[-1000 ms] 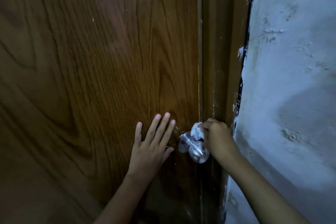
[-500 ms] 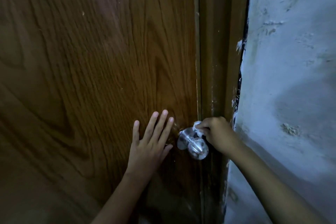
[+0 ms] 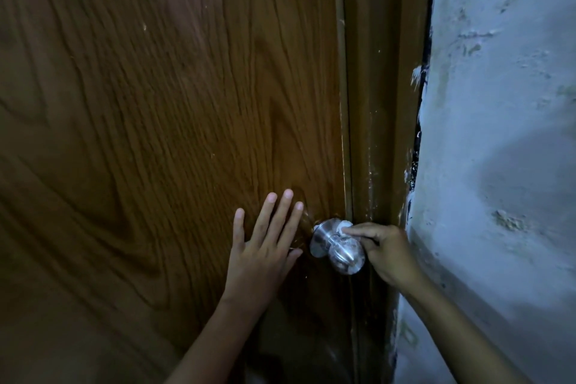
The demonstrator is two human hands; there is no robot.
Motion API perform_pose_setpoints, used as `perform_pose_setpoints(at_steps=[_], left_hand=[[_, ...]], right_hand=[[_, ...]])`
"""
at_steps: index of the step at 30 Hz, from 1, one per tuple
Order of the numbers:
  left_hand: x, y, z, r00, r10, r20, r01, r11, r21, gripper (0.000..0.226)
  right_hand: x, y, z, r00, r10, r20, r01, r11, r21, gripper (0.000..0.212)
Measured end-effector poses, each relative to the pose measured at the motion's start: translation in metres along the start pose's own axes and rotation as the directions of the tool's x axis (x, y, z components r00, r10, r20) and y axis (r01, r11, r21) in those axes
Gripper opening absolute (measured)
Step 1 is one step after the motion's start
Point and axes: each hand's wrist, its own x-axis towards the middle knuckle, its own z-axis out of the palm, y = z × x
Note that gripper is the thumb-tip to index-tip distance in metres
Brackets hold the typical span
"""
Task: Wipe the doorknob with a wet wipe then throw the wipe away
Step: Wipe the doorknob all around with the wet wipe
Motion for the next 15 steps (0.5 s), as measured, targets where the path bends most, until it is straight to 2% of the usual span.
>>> perform_pose_setpoints(at_steps=[5,7,12,15], left_hand=[[-0.001,0.0,0.0,1.0,-0.004,-0.002,0.004,1.0,0.006,0.09],[0.0,0.0,0.0,1.0,-0.002,-0.003,0.002,1.0,0.007,0.091],[0.0,0.001,0.0,1.0,-0.007,-0.009,0.007,1.0,0.018,0.091],[0.0,0.001,-0.002,1.0,-0.004,0.001,0.004,1.0,0.025,0.092]], right_hand=[[-0.009,0.018,0.011,0.994,0.03,0.102,-0.017,0.993,-0.12,0.032],[-0.01,0.019,0.013,0.997,0.041,0.059,-0.036,0.996,-0.085,0.031],[-0.003,0.008,0.012,0.989,0.064,-0.135,-0.045,0.99,0.136,0.03],[-0.004,0.009,0.011,0.995,0.054,-0.086,-0.046,0.995,0.09,0.032]])
